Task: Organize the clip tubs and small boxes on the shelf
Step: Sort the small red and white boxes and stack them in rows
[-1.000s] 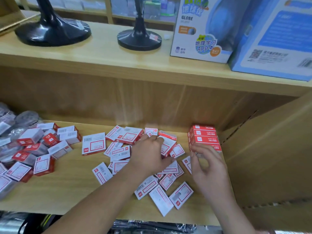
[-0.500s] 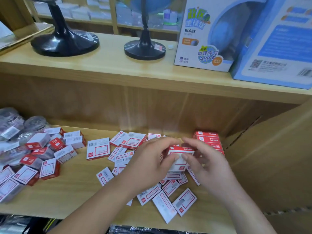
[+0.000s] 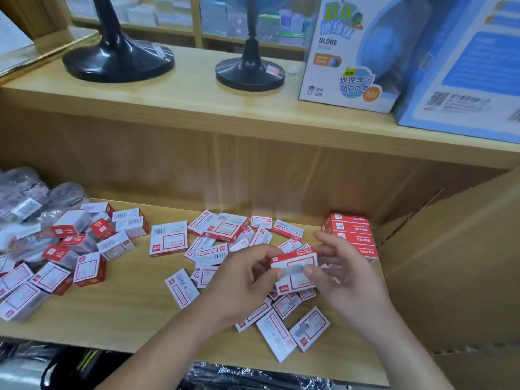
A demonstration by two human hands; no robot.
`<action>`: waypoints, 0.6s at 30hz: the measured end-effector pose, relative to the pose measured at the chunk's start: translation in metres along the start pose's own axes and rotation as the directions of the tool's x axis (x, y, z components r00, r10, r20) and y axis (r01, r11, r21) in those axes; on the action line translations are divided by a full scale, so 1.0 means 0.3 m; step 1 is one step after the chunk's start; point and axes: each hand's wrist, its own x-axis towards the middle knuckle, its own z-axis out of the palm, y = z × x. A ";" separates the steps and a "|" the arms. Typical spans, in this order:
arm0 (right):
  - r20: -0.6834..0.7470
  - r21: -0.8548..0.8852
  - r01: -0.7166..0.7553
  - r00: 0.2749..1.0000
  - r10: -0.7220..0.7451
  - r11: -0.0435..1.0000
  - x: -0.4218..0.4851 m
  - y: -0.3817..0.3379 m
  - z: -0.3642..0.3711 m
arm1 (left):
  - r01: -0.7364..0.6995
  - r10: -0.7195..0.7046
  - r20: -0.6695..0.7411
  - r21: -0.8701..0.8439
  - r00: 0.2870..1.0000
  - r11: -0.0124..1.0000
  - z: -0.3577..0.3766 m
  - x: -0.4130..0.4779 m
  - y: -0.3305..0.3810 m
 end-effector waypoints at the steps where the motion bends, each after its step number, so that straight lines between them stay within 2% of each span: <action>1: 0.002 -0.050 0.016 1.000 -0.016 0.999 0.008 -0.003 -0.009 | -0.014 0.014 0.021 0.023 1.000 1.000 -0.002 0.007 0.003; 3: -0.037 -0.128 0.023 0.999 -0.028 0.992 0.024 -0.007 -0.031 | -0.050 0.047 0.045 0.059 0.998 0.997 0.003 0.027 0.020; 6: -0.143 -0.051 -0.025 0.990 0.018 0.998 0.024 -0.003 -0.077 | -0.083 0.079 0.058 0.067 0.995 0.994 0.020 0.092 0.043; 7: -0.181 -0.035 -0.025 0.983 0.019 0.999 0.018 0.002 -0.095 | -0.086 0.080 0.055 0.107 0.995 0.991 0.023 0.117 0.043; 8: -0.224 -0.051 -0.020 0.975 0.008 0.998 0.008 0.011 -0.117 | -0.106 0.097 0.049 0.229 0.994 0.968 0.028 0.143 0.037; 10: -0.314 -0.102 -0.023 0.950 -0.010 0.994 -0.015 0.031 -0.153 | -0.203 0.194 0.074 0.523 0.978 0.828 0.050 0.166 0.024; 11: -0.362 -0.110 -0.024 0.932 -0.018 0.994 -0.023 0.039 -0.167 | -0.270 0.248 0.118 0.572 0.962 0.775 0.072 0.161 0.020; 13: -0.435 -0.099 -0.020 0.900 -0.025 0.995 -0.036 0.054 -0.186 | -0.377 0.285 0.248 0.564 0.926 0.735 0.139 0.123 0.017; 15: -0.453 -0.054 -0.017 0.891 -0.009 0.998 -0.051 0.063 -0.187 | -0.450 0.264 0.375 0.604 0.889 0.658 0.206 0.067 -0.010; 17: -0.436 -0.019 -0.034 0.899 0.023 0.999 -0.073 0.077 -0.166 | -0.478 0.232 0.425 0.681 0.875 0.555 0.231 0.008 -0.061; 18: -0.427 -0.014 -0.043 0.904 0.033 0.999 -0.085 0.084 -0.151 | -0.473 0.219 0.426 0.699 0.878 0.536 0.229 -0.017 -0.093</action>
